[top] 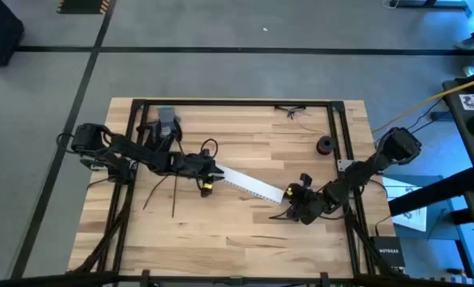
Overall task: Ziptie cables
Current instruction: Close the white cable duct
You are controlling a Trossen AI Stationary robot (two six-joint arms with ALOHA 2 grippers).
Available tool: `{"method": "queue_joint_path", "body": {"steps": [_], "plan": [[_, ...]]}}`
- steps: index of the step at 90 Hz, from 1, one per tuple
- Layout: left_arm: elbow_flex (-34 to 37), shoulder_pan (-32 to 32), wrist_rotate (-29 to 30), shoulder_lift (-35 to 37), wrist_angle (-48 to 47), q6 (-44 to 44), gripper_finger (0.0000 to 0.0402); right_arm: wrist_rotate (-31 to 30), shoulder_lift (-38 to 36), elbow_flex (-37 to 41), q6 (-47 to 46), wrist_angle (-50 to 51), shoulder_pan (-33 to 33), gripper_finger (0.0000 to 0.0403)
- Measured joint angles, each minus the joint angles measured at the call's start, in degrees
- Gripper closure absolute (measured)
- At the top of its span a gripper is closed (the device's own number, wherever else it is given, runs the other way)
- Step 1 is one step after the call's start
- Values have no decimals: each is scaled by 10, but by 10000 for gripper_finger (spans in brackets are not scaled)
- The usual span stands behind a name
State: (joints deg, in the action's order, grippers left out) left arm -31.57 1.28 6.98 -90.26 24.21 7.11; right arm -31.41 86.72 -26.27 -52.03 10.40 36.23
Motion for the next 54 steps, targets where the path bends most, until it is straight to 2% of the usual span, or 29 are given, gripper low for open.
{"method": "queue_joint_path", "body": {"steps": [26, 35, 54], "plan": [[-1, -1, 5, 0, -42, 2, 324, 35, 0, -46, -2, 98, 1, 402], [-1, -3, 16, 2, -78, 5, 336, 58, 0, -66, -15, 146, 1, 402], [-2, -2, 25, 2, -92, 13, 352, 119, 0, -108, -27, 233, 1, 403]]}}
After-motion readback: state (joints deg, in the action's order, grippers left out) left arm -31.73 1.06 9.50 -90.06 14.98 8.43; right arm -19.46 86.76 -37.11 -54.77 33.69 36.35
